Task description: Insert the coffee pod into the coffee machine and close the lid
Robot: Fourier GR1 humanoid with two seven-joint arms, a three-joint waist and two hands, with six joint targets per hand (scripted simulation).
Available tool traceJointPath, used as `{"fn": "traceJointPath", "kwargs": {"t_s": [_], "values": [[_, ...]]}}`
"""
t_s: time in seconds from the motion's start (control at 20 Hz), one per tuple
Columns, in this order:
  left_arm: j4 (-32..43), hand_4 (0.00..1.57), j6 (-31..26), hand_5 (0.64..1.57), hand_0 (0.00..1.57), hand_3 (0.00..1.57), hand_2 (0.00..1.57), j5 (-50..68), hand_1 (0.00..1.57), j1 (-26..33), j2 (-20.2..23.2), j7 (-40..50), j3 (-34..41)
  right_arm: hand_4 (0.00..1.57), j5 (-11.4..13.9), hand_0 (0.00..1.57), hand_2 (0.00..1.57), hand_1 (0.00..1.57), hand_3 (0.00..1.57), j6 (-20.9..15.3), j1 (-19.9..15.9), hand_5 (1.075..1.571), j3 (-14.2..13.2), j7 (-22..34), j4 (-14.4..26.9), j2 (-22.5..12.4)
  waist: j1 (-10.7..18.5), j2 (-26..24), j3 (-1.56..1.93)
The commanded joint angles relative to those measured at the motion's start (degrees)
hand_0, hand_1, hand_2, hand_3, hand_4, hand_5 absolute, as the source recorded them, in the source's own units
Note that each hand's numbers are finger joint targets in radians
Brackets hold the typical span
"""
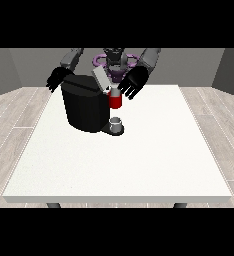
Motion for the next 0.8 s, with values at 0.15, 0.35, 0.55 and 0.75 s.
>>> {"fn": "traceJointPath", "kwargs": {"t_s": [0.15, 0.35, 0.55, 0.75], "values": [[-0.37, 0.00, -1.92, 1.571, 0.00, 0.11, 0.38, -3.03, 0.00, 0.18, -1.32, -0.55, -3.53, 0.46, -0.27, 0.00, 0.00, 0.00, 0.00, 0.30, -0.26, 1.571, -0.62, -1.05, 1.81, -0.32, 0.43, -0.46, -0.12], [-0.42, 0.00, -2.83, 1.571, 0.00, 0.00, 0.00, -4.14, 0.00, 0.56, -2.00, 0.84, -4.43, 0.41, -1.11, 0.00, 0.00, 0.00, 0.00, 0.51, -1.61, 1.571, -1.83, -0.32, 3.29, -0.96, 1.54, -1.10, -0.12], [0.60, 0.00, -3.45, 1.571, 0.00, 0.00, 0.00, -3.78, 0.00, 0.17, 0.18, -0.05, -2.88, 0.37, -0.89, 0.00, 0.00, 0.00, 0.00, 0.10, -0.81, 1.571, -0.82, 1.80, 1.36, -0.45, 0.65, -1.46, -0.13], [-0.30, 0.00, -5.26, 1.571, 0.00, 0.00, 0.00, -3.68, 0.00, -1.11, 1.87, -0.82, -2.47, 0.34, 0.95, 0.00, 0.00, 0.00, 0.00, -0.35, 2.13, 1.571, -0.24, -2.85, 3.57, -0.12, 1.74, -1.45, -0.11]]}}
